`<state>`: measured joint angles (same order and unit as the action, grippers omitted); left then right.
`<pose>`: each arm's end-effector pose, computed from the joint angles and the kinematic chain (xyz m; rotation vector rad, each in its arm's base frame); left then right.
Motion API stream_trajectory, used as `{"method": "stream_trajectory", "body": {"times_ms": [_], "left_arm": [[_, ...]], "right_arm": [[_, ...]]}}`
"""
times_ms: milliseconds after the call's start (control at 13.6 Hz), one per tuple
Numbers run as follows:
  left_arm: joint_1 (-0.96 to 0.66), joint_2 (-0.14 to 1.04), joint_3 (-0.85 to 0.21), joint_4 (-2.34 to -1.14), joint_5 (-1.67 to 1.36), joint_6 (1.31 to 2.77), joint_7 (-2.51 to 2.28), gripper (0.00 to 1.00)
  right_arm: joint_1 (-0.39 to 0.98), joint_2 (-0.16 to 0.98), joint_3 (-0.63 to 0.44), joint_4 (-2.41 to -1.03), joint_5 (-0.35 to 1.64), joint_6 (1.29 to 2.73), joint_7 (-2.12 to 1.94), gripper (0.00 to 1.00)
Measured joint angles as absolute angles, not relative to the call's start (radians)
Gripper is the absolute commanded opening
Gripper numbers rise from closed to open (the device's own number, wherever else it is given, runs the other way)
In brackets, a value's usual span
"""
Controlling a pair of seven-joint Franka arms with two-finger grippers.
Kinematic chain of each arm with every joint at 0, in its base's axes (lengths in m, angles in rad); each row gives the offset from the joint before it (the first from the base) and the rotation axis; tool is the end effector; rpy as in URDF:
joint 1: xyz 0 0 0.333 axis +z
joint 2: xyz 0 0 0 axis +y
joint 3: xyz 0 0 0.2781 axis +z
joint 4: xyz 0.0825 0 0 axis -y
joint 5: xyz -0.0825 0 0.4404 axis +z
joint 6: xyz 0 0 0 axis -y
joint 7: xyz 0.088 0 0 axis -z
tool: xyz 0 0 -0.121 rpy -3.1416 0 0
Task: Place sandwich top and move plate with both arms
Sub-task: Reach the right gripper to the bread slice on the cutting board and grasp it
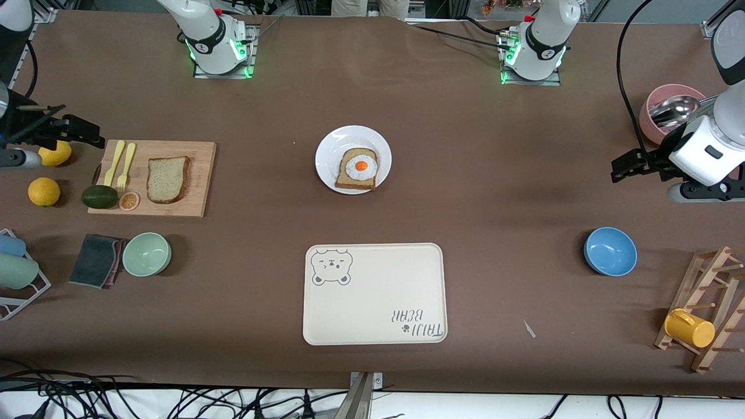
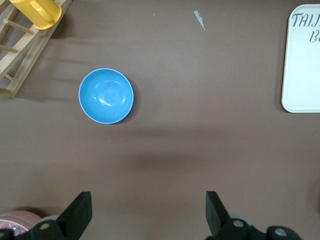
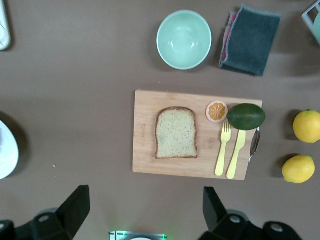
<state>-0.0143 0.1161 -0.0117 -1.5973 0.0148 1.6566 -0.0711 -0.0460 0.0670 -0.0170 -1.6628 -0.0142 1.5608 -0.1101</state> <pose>0.6426 -0.0148 0.4930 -3.1235 -0.0679 0.0876 0.6139 -0.0403 0.4826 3.1287 0.0753 -0.2662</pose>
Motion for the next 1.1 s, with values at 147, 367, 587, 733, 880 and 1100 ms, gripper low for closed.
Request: {"method": "stream_trajectory", "body": {"times_ms": [147,367,587,733,880,1100], "left_arm": [[-0.014,0.117,-0.012,-1.598,0.015,1.657,-0.071,1.0],[-0.014,0.117,-0.012,-1.598,0.015,1.657,-0.071,1.0],[-0.014,0.118,-0.012,-1.598,0.015,1.657,-0.071,1.0],[-0.014,0.118,-0.012,-1.598,0.015,1.657,-0.071,1.0],[-0.014,0.118,-0.012,-1.598,0.015,1.657,-0.071,1.0],[-0.014,0.118,-0.012,-1.598,0.015,1.657,-0.071,1.0]], "right_arm": [[-0.046,0.112,-0.018,-1.702,-0.027,1.605,-0.084,1.0],[-0.046,0.17,-0.016,-1.835,-0.043,1.809,-0.022,1.0],[-0.039,0.186,-0.011,-2.0,-0.112,2.011,0.087,0.99],[-0.031,0.204,-0.008,-2.079,-0.151,2.125,0.194,0.99],[-0.011,0.241,-0.007,-2.123,-0.22,2.202,0.324,0.99],[0.026,0.302,-0.005,-2.134,-0.279,2.238,0.468,0.94]]}}
